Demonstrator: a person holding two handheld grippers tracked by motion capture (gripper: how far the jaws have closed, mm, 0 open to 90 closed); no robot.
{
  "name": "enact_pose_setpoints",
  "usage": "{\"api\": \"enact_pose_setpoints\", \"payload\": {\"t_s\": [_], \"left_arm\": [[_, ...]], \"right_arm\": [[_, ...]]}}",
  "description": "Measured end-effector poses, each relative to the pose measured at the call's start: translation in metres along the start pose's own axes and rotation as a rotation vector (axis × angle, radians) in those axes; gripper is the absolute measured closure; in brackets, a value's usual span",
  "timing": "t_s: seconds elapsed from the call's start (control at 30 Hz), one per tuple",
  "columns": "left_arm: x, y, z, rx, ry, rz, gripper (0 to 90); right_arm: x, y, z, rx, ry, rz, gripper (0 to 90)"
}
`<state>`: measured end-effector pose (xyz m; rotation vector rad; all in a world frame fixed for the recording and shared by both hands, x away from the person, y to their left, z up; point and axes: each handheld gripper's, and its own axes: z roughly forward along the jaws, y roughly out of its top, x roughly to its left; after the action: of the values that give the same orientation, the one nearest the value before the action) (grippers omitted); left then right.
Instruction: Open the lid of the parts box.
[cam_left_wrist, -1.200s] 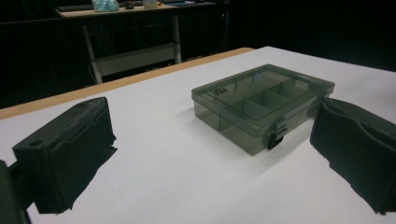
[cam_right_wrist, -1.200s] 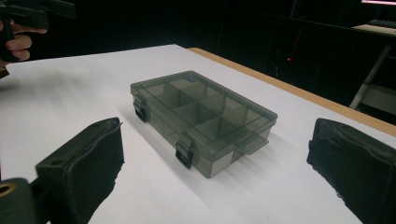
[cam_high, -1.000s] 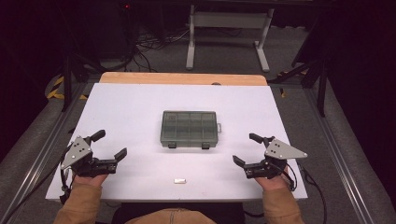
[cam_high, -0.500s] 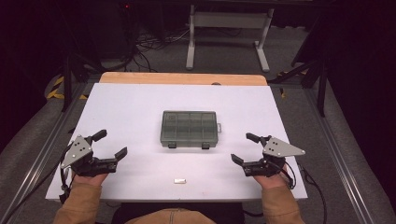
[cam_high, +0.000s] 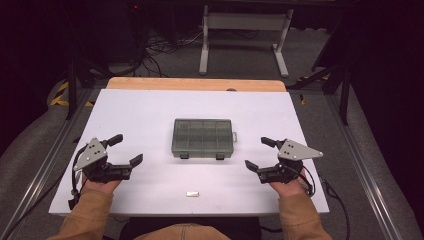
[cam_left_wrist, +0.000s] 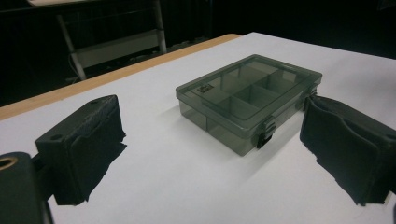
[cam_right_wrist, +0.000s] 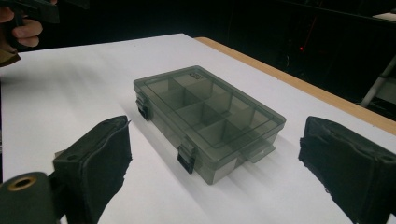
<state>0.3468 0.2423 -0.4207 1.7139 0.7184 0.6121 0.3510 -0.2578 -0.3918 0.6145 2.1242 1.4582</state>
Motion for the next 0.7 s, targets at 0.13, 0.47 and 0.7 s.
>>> {"api": "enact_pose_setpoints", "payload": {"t_s": [0.13,0.47,0.7], "left_arm": [[0.001,0.005,0.009,0.012,-0.021,0.004,6.9],[0.005,0.011,0.030,0.054,-0.068,-0.008,6.8],[0.004,0.016,0.044,0.077,-0.090,0.001,6.4]], "right_arm": [[-0.001,0.006,0.005,0.009,0.013,-0.014,9.4],[-0.008,0.014,0.019,0.050,0.038,-0.014,9.2],[-0.010,0.019,0.030,0.077,0.055,-0.021,10.5]]}}
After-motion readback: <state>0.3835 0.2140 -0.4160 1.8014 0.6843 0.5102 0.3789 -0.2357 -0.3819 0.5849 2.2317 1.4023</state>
